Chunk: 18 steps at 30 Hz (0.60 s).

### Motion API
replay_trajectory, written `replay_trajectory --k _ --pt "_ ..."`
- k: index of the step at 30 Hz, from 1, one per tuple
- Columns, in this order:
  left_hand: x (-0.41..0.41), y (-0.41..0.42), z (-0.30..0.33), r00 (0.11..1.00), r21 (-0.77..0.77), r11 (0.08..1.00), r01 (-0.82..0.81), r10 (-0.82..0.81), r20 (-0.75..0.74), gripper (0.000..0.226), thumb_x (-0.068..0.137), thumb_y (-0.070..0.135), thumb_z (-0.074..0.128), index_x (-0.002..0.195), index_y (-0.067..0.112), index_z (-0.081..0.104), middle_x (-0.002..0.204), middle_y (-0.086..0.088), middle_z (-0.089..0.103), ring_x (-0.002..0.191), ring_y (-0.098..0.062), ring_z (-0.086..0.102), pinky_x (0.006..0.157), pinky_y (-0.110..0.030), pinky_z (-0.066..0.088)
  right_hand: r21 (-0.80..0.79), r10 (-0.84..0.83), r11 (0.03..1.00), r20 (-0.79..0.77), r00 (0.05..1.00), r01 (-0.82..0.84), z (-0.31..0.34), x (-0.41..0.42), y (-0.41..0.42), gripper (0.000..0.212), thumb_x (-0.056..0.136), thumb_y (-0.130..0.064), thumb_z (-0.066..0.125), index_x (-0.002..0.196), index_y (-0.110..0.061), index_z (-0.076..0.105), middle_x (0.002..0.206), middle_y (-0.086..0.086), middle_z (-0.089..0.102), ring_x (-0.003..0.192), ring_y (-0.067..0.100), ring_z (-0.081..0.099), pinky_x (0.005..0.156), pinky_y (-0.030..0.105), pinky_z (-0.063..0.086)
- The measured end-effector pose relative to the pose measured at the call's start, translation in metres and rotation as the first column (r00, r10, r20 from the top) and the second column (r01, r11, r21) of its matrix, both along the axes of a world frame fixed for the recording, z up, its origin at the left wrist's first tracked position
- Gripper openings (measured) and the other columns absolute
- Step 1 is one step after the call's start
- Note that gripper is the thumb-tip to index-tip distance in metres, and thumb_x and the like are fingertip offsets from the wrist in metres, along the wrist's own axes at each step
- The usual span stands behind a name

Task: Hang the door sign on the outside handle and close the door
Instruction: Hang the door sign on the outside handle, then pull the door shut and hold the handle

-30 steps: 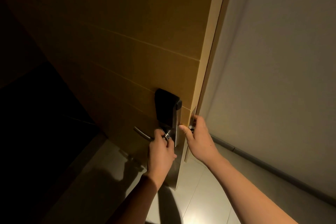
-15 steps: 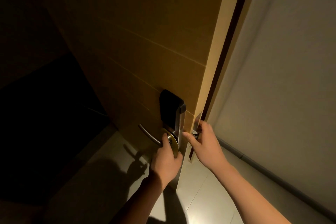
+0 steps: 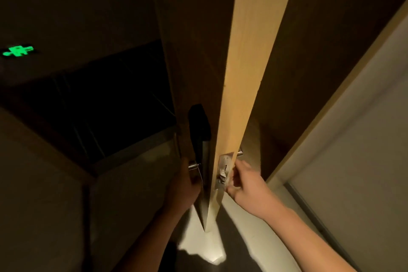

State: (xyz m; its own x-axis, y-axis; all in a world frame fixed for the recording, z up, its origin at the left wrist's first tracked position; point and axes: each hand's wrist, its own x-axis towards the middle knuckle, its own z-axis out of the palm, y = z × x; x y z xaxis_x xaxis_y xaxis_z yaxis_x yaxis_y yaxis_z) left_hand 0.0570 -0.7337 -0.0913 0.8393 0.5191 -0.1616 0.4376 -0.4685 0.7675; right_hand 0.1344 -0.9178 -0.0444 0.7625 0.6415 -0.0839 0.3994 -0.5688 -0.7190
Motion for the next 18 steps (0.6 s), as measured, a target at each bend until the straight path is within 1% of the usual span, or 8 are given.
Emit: replay_trajectory --k 4,6,7,9,11,13,15,18 --pt "-0.02 0.016 0.005 0.99 -0.024 0.997 -0.079 0.081 0.116 0.051 0.085 0.026 0.067 0.125 0.04 0.039 0.104 0.008 0.068 0.086 -0.006 0.067 0.071 -0.035 0.06 0.012 0.118 0.993 0.096 0.988 -0.119 -0.01 -0.013 0.023 0.073 0.081 -0.016 0.071 0.14 -0.039 0.034 0.096 -0.028 0.047 0.084 -0.012 0.054 0.069 0.007 0.044" --pt "-0.028 0.023 0.005 0.978 -0.059 0.989 -0.137 0.144 0.15 0.055 0.084 0.02 0.067 0.129 0.038 0.04 0.11 0.008 0.066 0.097 -0.01 0.066 0.078 -0.037 0.058 0.015 0.158 0.987 0.137 0.978 -0.162 -0.012 -0.019 0.033 0.074 0.084 -0.017 0.067 0.146 -0.034 0.029 0.106 -0.02 0.054 0.093 -0.004 0.059 0.075 0.005 0.043" --pt "-0.035 0.028 0.004 0.969 -0.077 0.981 -0.179 0.189 0.158 0.057 0.084 0.017 0.067 0.131 0.037 0.04 0.112 0.007 0.066 0.099 -0.013 0.066 0.078 -0.038 0.058 0.003 0.168 0.985 0.125 0.978 -0.17 -0.011 -0.021 0.039 0.068 0.085 -0.019 0.064 0.143 -0.035 0.031 0.112 -0.016 0.056 0.098 0.003 0.06 0.077 0.007 0.043" --pt "-0.048 0.038 0.002 0.952 -0.144 0.965 -0.22 0.245 0.183 0.06 0.086 0.013 0.065 0.135 0.036 0.038 0.113 0.002 0.066 0.099 -0.018 0.067 0.078 -0.039 0.059 -0.001 0.155 0.988 0.106 0.982 -0.156 -0.008 -0.022 0.052 0.059 0.083 -0.024 0.066 0.131 -0.042 0.036 0.11 -0.021 0.052 0.096 0.007 0.059 0.071 0.006 0.042" --pt "-0.063 0.047 0.005 0.928 -0.234 0.939 -0.252 0.303 0.218 0.057 0.089 0.011 0.062 0.135 0.036 0.039 0.116 -0.002 0.065 0.104 -0.021 0.066 0.079 -0.034 0.059 -0.063 0.174 0.985 0.24 0.955 -0.163 -0.004 -0.02 0.068 0.058 0.078 -0.026 0.07 0.123 -0.042 0.037 0.103 -0.021 0.044 0.087 0.006 0.05 0.066 0.011 0.038" --pt "-0.078 0.054 0.013 0.883 -0.309 0.901 -0.305 0.389 0.262 0.049 0.092 0.009 0.057 0.13 0.037 0.045 0.118 -0.005 0.066 0.107 -0.02 0.065 0.083 -0.034 0.058 -0.136 0.234 0.97 0.33 0.915 -0.2 -0.003 -0.019 0.085 0.059 0.078 -0.029 0.068 0.127 -0.038 0.037 0.107 -0.017 0.039 0.093 0.01 0.042 0.074 0.02 0.037" --pt "-0.092 0.058 0.027 0.828 -0.315 0.871 -0.376 0.469 0.308 0.035 0.096 0.012 0.051 0.12 0.037 0.055 0.112 -0.001 0.069 0.102 -0.014 0.066 0.083 -0.038 0.055 -0.19 0.295 0.951 0.333 0.895 -0.243 -0.005 -0.02 0.102 0.065 0.08 -0.033 0.066 0.137 -0.036 0.034 0.119 -0.013 0.039 0.107 0.016 0.041 0.087 0.029 0.041" --pt "-0.111 0.067 0.051 0.73 -0.258 0.823 -0.506 0.568 0.38 0.026 0.099 0.024 0.045 0.091 0.043 0.061 0.082 0.003 0.067 0.074 -0.003 0.065 0.065 -0.026 0.048 -0.223 0.411 0.91 0.386 0.826 -0.349 -0.009 -0.028 0.132 0.073 0.08 -0.039 0.067 0.144 -0.038 0.031 0.136 -0.011 0.037 0.123 0.018 0.038 0.102 0.032 0.039"
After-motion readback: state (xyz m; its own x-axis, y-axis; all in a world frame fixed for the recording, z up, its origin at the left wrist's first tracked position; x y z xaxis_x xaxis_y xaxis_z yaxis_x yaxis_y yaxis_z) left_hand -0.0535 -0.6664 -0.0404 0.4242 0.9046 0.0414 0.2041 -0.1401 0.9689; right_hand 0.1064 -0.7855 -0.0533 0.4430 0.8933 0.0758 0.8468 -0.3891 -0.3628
